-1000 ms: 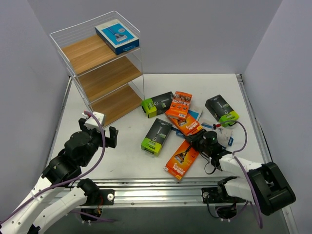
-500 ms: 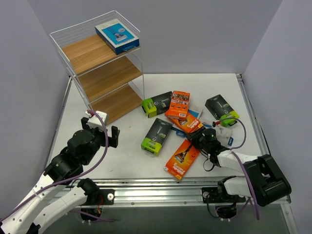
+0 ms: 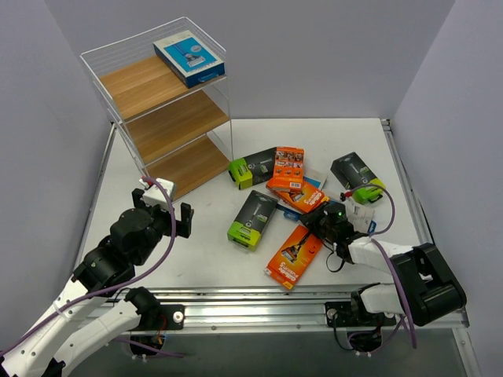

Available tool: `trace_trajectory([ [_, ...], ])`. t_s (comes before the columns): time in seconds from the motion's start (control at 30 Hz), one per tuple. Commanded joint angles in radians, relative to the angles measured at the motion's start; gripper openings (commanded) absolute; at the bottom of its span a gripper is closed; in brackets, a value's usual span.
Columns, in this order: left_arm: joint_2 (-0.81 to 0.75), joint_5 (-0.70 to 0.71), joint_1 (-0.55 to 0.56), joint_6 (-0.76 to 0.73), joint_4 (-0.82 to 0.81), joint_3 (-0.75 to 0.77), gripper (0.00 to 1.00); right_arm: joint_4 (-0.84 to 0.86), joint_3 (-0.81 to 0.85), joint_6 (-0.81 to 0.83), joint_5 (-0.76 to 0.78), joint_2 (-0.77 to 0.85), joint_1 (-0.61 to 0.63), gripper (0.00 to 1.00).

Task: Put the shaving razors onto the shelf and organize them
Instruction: Grab a shaving razor with the right arm

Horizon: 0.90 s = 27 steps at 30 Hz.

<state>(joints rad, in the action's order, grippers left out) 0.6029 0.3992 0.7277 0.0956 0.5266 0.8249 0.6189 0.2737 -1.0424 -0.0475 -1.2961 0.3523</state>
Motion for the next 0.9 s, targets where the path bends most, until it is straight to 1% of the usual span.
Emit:
trace_trajectory([
  [0.0,0.000,-0.006,0.006,-0.007,-0.048,0.000,0.95,-0.030,0.044,0.031,0.038,-0.003,-0.006,0.29],
  [0.37,0.005,-0.007,0.010,-0.005,-0.050,-0.001,0.95,0.018,0.070,0.030,0.029,-0.075,-0.007,0.36],
  [0.87,0.012,-0.010,0.010,-0.007,-0.050,-0.001,0.95,0.105,0.101,0.008,-0.005,-0.163,0.004,0.36],
])
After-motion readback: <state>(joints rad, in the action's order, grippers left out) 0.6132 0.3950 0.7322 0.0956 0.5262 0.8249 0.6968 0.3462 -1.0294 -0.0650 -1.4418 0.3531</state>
